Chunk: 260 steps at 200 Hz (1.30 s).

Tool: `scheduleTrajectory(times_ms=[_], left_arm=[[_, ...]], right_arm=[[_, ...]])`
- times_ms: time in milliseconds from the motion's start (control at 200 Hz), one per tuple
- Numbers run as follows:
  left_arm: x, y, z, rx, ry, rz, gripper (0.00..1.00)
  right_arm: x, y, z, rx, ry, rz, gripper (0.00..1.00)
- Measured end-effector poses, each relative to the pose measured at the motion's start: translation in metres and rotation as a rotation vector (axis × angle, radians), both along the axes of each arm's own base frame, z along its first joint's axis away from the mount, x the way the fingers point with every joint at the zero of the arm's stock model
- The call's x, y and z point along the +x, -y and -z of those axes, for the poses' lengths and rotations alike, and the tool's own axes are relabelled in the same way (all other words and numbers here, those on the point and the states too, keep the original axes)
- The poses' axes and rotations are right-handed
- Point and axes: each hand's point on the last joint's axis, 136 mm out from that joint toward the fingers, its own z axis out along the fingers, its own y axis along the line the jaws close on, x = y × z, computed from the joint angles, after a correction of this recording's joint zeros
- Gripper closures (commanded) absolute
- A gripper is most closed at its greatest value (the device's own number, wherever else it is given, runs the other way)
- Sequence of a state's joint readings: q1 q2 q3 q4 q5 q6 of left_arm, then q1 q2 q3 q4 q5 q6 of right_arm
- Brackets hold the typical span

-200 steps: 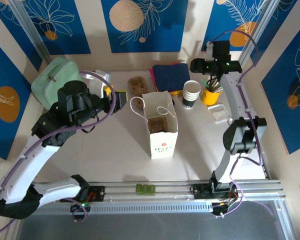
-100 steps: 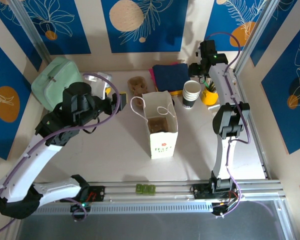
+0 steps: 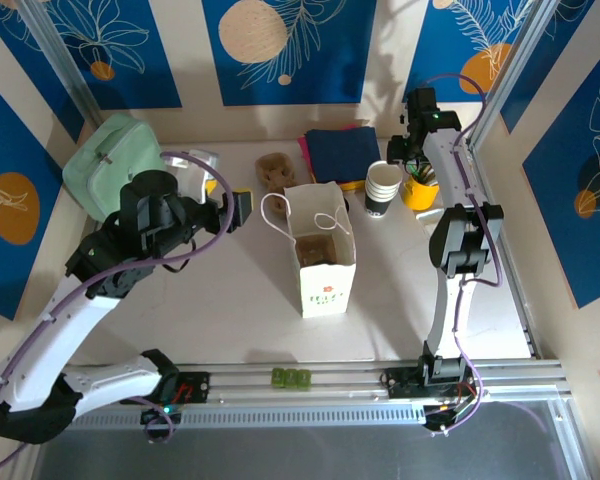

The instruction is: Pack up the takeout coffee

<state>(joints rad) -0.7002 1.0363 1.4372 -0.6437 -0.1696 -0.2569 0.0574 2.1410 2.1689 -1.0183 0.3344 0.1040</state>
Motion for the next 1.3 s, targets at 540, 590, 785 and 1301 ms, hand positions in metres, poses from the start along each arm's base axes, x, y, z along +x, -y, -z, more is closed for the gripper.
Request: scheduleTrajectory(times_ms=[540, 590, 785, 1301], left_arm=[[-0.01, -0.008, -0.002, -0.044, 0.002, -0.01, 0.21], [-0.01, -0.008, -0.002, -0.045, 0.003, -0.01, 0.21], [-0.009, -0.008, -0.002, -0.046, 0.003, -0.01, 0.21], [-0.009, -0.008, -0.003, -0.062, -0.003, -0.016, 0.2]], right_arm=[[-0.005, 0.018, -0.012, -0.021, 0.028, 0.033, 0.62], [-0.004, 0.021, -0.012, -0.022, 0.028, 0.037, 0.64], [-0.003, 0.029, -0.012, -0.023, 0.035, 0.051, 0.74], [-0.014, 0.031, -0.045, -0.039, 0.082, 0.05, 1.0]])
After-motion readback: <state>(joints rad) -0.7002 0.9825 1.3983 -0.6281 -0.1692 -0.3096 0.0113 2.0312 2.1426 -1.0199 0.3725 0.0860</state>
